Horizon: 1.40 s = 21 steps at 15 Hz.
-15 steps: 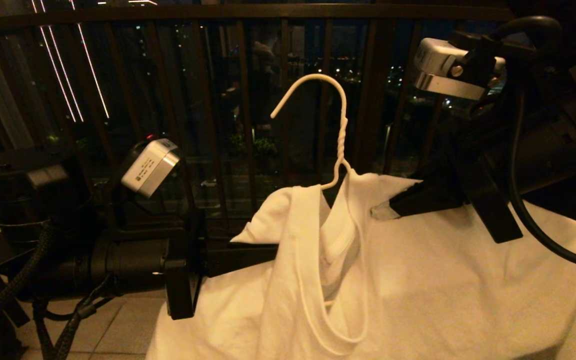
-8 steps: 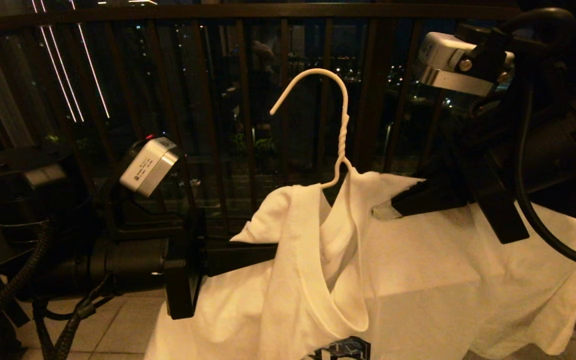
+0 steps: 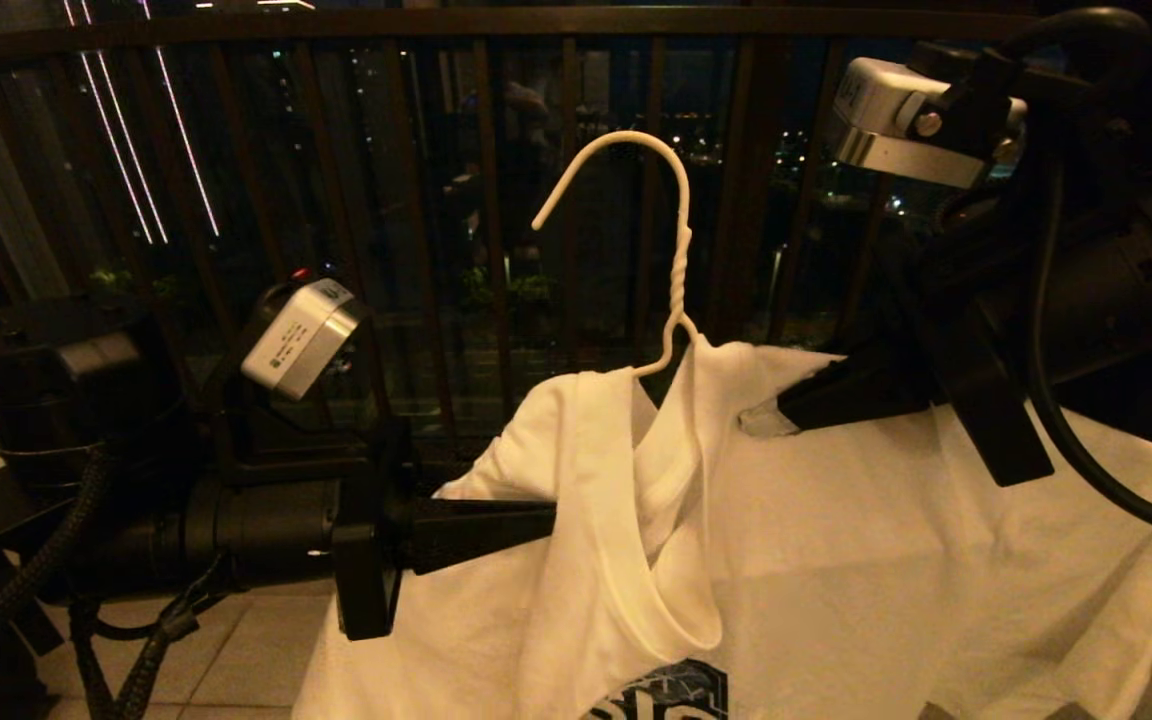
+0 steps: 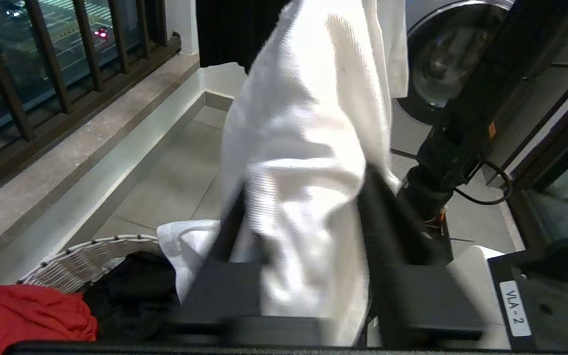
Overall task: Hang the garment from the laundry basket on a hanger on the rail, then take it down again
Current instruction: Hang the clothes on the clothes rack
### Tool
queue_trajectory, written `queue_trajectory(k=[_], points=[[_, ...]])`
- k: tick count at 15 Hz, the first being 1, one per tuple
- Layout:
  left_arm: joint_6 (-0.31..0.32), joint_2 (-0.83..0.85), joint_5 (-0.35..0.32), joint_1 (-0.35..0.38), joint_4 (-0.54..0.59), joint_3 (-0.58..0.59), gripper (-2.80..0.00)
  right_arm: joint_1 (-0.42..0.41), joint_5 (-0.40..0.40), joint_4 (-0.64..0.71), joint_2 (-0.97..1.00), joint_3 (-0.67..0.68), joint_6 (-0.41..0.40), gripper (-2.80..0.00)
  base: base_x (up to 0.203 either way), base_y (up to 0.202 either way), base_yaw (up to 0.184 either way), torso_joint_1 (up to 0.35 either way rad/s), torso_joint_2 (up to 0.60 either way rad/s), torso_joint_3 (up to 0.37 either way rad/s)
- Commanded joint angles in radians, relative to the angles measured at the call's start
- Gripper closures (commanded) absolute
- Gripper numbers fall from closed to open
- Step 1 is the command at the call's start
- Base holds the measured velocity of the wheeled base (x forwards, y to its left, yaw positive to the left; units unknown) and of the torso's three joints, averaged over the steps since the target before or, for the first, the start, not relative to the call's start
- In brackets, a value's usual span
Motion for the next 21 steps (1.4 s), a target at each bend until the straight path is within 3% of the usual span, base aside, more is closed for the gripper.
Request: queue_trajectory(k=[1,4,10,16,17,18,21], points=[[0.0,0.007,-0.005,0.001,-0.003,-0.001,-2.8,-0.001,0.003,0.006,0.002,-0.004,-0.004,0.0,0.0,0.0,0.0,0.0,0.0,0.0],[0.002,0.006,-0.005,0.019,-0.005,-0.003,-2.8,-0.006,0.003,0.006,0.007,-0.01,-0.005,0.0,0.0,0.0,0.0,0.0,0.0,0.0],[0.001,-0.013,-0.005,0.178,-0.003,-0.072,-2.8,-0.036,0.003,0.004,0.009,-0.015,-0.005,0.0,0.0,0.0,0.0,0.0,0.0,0.0],[-0.005,-0.017,0.04,0.214,0.002,-0.114,-2.8,-0.076,0.016,-0.024,0.02,-0.015,-0.003,0.0,0.0,0.0,0.0,0.0,0.0,0.0],[-0.005,-0.017,0.05,0.218,0.002,-0.119,-2.34,-0.076,0.016,-0.026,0.023,-0.016,-0.002,0.0,0.0,0.0,0.0,0.0,0.0,0.0],[-0.006,-0.018,0.053,0.219,0.002,-0.123,0.0,-0.076,0.016,-0.028,0.023,-0.018,-0.002,0.0,0.0,0.0,0.0,0.0,0.0,0.0],[-0.025,-0.028,0.056,0.232,0.008,-0.145,0.0,-0.082,0.016,-0.051,0.029,-0.021,0.001,0.0,0.0,0.0,0.0,0.0,0.0,0.0]])
